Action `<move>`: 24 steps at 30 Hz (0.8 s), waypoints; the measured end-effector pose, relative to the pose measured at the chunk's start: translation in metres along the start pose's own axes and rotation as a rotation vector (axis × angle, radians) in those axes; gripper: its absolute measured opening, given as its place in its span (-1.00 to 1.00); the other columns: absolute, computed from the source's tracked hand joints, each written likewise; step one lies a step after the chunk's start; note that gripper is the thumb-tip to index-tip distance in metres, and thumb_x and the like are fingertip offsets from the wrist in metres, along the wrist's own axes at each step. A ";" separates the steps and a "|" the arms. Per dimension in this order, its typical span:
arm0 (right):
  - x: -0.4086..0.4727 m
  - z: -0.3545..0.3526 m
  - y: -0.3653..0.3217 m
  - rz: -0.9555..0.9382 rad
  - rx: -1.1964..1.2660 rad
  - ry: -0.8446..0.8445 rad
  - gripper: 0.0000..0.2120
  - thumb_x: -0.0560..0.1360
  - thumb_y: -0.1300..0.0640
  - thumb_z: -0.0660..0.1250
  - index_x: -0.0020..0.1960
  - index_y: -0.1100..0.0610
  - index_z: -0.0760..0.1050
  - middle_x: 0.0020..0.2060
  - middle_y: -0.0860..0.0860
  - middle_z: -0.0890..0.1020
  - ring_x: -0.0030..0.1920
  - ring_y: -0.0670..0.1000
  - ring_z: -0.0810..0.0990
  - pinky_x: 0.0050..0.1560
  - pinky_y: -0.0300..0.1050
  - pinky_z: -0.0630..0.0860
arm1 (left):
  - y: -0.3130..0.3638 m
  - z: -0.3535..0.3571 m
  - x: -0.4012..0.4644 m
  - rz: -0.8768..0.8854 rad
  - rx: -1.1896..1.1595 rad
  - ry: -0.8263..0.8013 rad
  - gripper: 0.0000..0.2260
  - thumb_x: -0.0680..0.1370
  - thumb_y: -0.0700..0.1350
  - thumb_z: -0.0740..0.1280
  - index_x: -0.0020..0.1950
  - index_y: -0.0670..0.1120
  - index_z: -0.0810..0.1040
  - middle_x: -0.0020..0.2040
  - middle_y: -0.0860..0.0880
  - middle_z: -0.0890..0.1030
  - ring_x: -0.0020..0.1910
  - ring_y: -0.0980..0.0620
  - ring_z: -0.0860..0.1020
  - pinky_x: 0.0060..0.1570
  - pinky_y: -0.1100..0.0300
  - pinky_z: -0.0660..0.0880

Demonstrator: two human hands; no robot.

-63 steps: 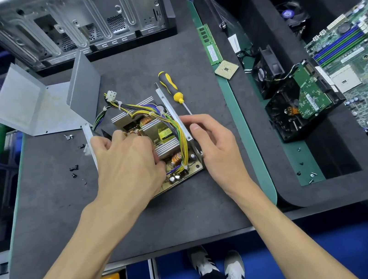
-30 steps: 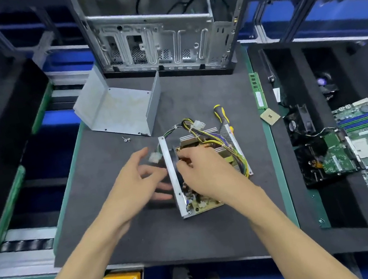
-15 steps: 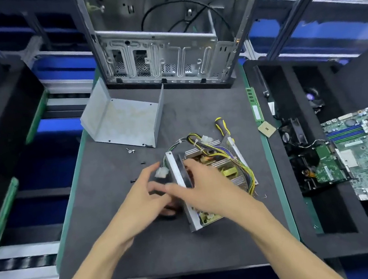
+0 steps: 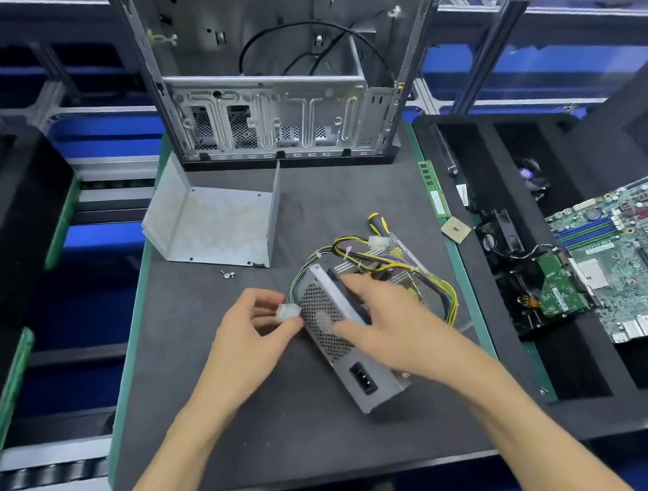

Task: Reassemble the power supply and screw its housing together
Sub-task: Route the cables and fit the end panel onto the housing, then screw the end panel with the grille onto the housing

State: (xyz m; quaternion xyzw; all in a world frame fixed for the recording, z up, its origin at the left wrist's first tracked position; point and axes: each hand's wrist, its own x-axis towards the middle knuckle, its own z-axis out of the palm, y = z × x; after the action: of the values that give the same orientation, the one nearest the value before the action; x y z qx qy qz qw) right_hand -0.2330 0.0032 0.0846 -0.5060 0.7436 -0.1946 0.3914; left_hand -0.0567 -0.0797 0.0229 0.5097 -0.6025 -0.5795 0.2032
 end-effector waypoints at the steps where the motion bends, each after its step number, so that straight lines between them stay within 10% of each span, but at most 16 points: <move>1: 0.000 -0.011 0.001 -0.005 0.052 -0.027 -0.72 0.56 0.14 0.38 0.26 0.08 0.50 0.09 0.00 0.67 0.10 0.06 0.63 0.20 0.10 0.54 | 0.002 0.002 -0.001 0.004 -0.045 -0.023 -0.78 0.49 -0.11 0.52 0.05 0.04 0.57 -0.03 0.10 0.70 0.02 0.15 0.66 0.04 0.05 0.61; 14: -0.005 -0.063 0.033 0.020 0.912 -0.339 -0.66 0.60 0.33 0.26 0.37 0.23 0.53 0.19 0.18 0.68 0.10 0.10 0.71 0.08 -0.09 0.64 | 0.060 -0.003 -0.013 0.084 -0.110 0.086 -0.87 0.57 -0.14 0.43 0.07 -0.06 0.54 -0.24 -0.02 0.74 -0.30 0.07 0.69 -0.30 0.30 0.59; 24: 0.034 -0.066 0.048 0.124 0.841 -0.512 -0.60 0.48 0.20 0.34 0.31 0.20 0.61 0.23 0.24 0.65 0.12 0.15 0.69 0.19 0.01 0.62 | 0.063 -0.016 -0.015 -0.036 0.317 0.065 -0.81 0.49 0.02 0.50 0.05 0.13 0.57 -0.05 0.06 0.62 -0.17 0.14 0.56 -0.12 0.24 0.47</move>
State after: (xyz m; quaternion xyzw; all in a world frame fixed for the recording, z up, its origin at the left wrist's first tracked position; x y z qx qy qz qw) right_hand -0.3195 -0.0147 0.0796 -0.2908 0.5094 -0.3237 0.7424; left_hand -0.0611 -0.0873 0.0893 0.5645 -0.6703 -0.4640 0.1295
